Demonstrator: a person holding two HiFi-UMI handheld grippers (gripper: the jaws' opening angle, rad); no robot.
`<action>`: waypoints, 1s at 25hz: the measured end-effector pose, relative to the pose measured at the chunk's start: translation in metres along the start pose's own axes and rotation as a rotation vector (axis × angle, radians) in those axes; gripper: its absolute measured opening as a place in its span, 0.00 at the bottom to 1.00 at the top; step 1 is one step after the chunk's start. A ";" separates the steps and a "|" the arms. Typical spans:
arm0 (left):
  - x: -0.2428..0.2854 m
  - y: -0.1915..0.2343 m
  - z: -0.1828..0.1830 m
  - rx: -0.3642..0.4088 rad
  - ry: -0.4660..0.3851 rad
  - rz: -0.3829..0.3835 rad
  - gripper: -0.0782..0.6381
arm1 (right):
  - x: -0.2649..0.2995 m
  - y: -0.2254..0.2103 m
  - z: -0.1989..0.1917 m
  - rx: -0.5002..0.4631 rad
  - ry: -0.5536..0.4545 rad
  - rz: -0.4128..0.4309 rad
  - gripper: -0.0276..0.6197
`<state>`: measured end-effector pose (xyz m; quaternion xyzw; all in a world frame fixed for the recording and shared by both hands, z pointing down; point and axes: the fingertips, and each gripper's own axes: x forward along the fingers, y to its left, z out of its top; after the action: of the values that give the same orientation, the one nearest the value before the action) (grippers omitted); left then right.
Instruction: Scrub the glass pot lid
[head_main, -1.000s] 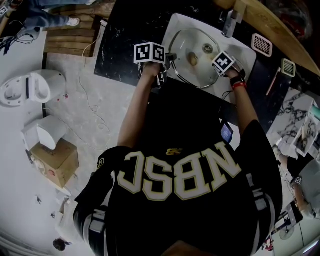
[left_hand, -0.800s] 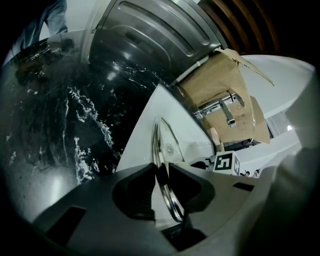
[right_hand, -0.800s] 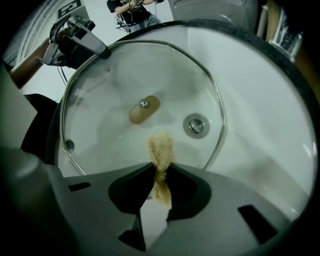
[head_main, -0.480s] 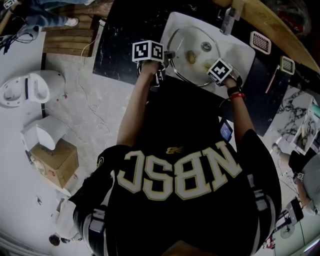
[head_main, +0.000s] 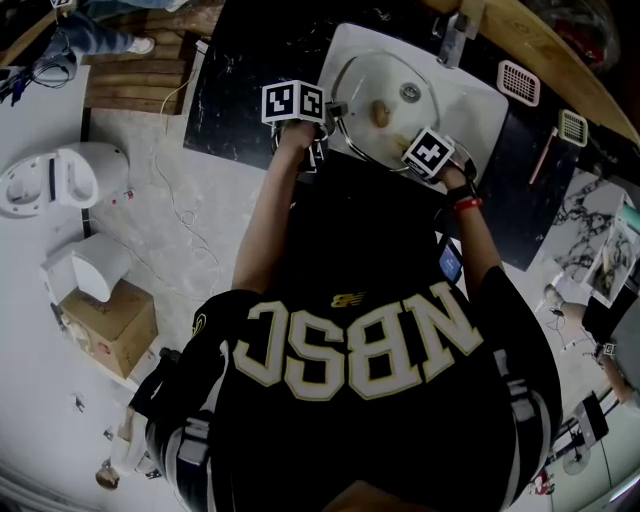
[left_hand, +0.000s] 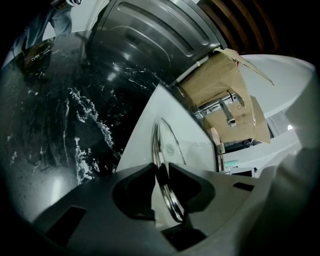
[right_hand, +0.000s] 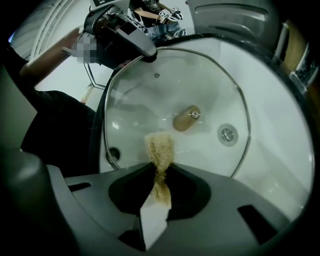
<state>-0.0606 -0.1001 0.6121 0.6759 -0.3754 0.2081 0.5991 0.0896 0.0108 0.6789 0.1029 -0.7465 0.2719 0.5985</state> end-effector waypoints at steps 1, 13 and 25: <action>0.000 0.000 0.000 -0.001 -0.001 0.000 0.25 | 0.000 0.004 0.002 -0.007 -0.005 0.009 0.16; 0.000 0.001 0.001 -0.004 -0.010 0.002 0.25 | -0.015 0.029 0.086 0.051 -0.253 0.107 0.17; 0.000 0.002 -0.001 0.004 0.002 0.016 0.25 | -0.014 -0.027 0.147 0.042 -0.399 0.085 0.17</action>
<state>-0.0618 -0.0994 0.6133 0.6739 -0.3798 0.2144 0.5964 -0.0169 -0.0918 0.6530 0.1356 -0.8483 0.2864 0.4243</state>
